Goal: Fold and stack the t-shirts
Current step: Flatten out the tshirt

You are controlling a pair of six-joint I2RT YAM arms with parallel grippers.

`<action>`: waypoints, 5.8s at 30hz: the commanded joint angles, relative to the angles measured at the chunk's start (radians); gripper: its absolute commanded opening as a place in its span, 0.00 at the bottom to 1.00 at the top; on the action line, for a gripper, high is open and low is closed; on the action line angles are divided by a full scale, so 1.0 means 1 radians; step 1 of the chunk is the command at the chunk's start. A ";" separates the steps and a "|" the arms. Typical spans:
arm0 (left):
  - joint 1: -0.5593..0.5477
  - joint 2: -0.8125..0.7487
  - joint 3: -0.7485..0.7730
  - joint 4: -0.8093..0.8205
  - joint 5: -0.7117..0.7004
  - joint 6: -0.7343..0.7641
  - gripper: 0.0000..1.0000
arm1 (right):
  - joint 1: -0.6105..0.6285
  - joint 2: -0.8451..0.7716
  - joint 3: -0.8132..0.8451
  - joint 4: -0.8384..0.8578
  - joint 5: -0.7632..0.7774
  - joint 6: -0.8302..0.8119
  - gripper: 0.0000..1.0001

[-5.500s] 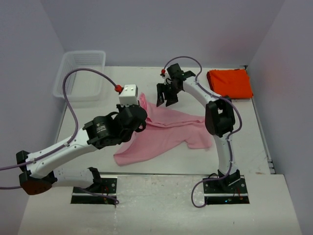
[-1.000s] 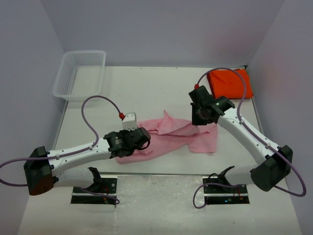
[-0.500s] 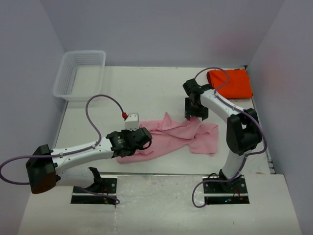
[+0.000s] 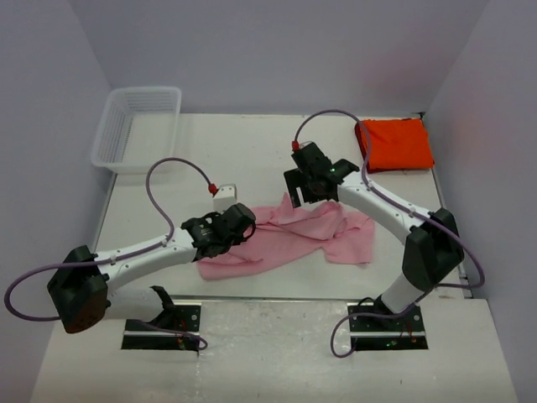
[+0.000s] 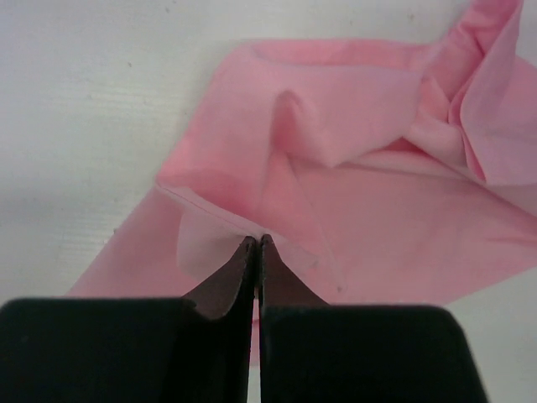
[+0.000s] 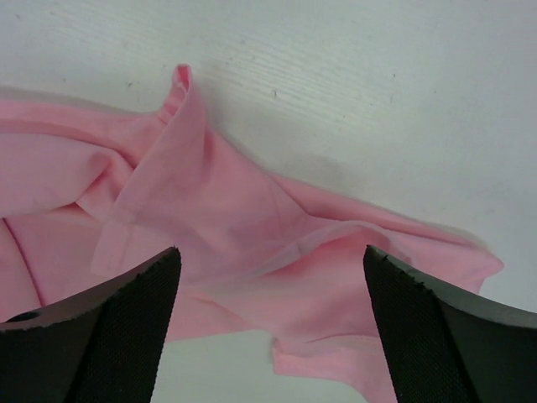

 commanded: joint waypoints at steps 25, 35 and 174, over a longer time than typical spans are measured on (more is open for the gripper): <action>0.320 0.047 -0.059 0.260 0.257 0.179 0.00 | 0.320 0.015 -0.044 -0.051 0.128 -0.192 0.55; 0.332 0.036 -0.088 0.294 0.284 0.185 0.00 | 0.402 0.142 -0.053 -0.015 0.305 -0.266 0.57; 0.625 0.240 0.850 -0.142 0.389 0.576 0.00 | -0.192 -0.045 0.970 -0.234 0.044 -0.167 0.00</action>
